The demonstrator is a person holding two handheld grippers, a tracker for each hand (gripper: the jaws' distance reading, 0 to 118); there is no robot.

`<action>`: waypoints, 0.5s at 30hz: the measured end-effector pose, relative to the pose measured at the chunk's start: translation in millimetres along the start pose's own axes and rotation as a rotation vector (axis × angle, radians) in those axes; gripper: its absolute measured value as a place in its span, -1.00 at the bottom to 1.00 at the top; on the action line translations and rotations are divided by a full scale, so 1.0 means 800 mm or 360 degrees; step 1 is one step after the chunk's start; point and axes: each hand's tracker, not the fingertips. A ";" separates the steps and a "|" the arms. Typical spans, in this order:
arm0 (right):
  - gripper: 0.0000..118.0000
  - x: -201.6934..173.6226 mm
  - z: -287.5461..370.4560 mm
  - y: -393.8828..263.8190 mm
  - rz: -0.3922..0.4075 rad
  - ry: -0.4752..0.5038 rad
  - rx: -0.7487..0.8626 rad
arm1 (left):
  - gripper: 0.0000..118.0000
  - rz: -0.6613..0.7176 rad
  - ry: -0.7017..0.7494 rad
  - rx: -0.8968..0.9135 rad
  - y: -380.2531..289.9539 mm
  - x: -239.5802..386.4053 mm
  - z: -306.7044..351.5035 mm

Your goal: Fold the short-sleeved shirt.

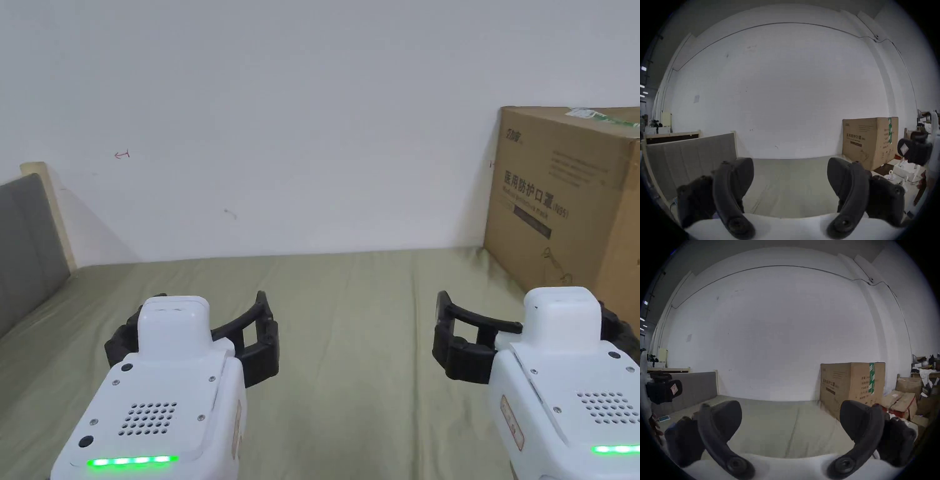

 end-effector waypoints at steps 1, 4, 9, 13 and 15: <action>1.00 0.000 0.001 -0.001 0.0012 -0.0012 -0.0004 | 0.65 0.0001 0.0017 0.0001 -0.001 -0.002 0.000; 1.00 0.000 0.003 0.001 0.0027 -0.0009 -0.0031 | 0.78 -0.0006 0.0025 -0.0012 -0.002 -0.001 -0.001; 1.00 -0.001 0.006 0.001 0.0014 -0.0018 -0.0033 | 0.79 -0.0053 0.0075 -0.0024 -0.007 0.005 -0.005; 1.00 -0.001 0.005 0.001 0.0020 -0.0023 -0.0041 | 0.79 -0.0025 0.0062 -0.0043 -0.007 0.004 -0.006; 1.00 -0.002 0.004 0.001 0.0045 -0.0040 -0.0046 | 0.79 -0.0023 0.0047 -0.0053 -0.006 0.004 -0.009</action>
